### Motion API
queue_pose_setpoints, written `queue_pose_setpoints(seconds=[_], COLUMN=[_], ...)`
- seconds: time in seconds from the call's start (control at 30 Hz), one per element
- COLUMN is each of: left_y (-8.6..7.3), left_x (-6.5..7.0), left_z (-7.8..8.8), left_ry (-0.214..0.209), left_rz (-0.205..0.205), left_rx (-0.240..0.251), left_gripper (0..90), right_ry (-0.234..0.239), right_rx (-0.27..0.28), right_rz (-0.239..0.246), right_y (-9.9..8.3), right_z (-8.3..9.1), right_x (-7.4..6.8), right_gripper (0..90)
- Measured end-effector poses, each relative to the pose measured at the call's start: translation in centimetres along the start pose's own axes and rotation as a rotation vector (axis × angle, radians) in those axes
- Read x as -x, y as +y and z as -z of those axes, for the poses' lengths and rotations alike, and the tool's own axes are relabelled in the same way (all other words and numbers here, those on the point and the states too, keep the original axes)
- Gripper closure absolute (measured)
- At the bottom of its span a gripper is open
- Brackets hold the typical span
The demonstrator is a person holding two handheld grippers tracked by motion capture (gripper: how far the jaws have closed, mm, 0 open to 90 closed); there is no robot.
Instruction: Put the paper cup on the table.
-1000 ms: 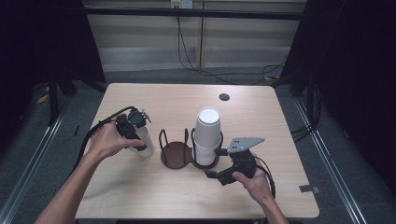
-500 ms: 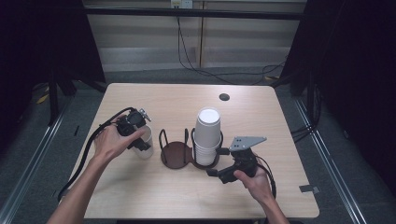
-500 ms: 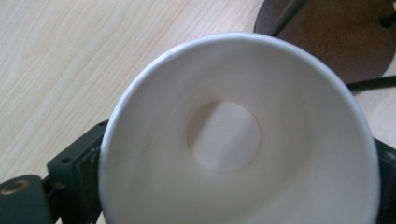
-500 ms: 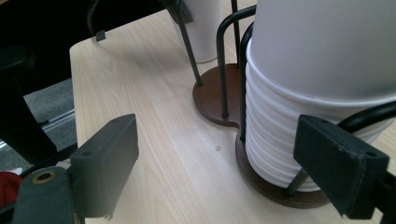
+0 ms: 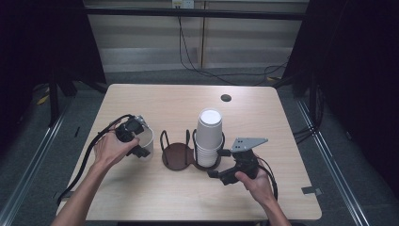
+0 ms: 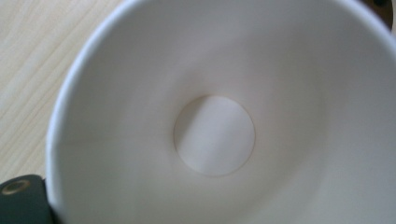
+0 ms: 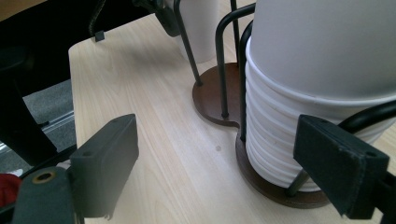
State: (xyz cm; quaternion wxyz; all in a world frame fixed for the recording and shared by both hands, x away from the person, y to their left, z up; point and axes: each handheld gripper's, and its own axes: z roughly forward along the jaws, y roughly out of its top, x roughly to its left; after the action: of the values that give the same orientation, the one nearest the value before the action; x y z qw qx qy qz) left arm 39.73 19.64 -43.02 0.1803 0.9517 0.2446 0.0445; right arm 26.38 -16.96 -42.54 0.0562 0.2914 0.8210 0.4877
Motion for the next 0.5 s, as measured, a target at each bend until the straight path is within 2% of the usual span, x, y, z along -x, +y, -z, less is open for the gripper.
queue_pose_setpoints(seconds=[0.17,0.23,0.33,0.5], left_y=[-1.3,-1.7,-2.4,-3.5], left_x=[0.1,0.2,0.2,-0.1], left_z=[-0.1,-0.2,-0.3,-0.3], left_ry=[-0.053,-0.053,-0.062,-0.067], left_rz=[0.022,0.008,0.017,0.050], left_rx=[0.042,0.010,0.037,0.055], left_gripper=[7.7,8.1,14.7,15.4], right_ry=[0.001,0.005,0.006,0.004], right_rx=[-0.002,-0.003,-0.004,-0.004], right_rz=[0.000,-0.002,-0.003,-0.004], right_y=[0.0,0.0,0.0,0.0], right_z=[0.0,0.0,-0.1,0.0], right_x=[-0.1,0.0,0.0,0.0], right_gripper=[14.2,14.2,14.2,14.2])
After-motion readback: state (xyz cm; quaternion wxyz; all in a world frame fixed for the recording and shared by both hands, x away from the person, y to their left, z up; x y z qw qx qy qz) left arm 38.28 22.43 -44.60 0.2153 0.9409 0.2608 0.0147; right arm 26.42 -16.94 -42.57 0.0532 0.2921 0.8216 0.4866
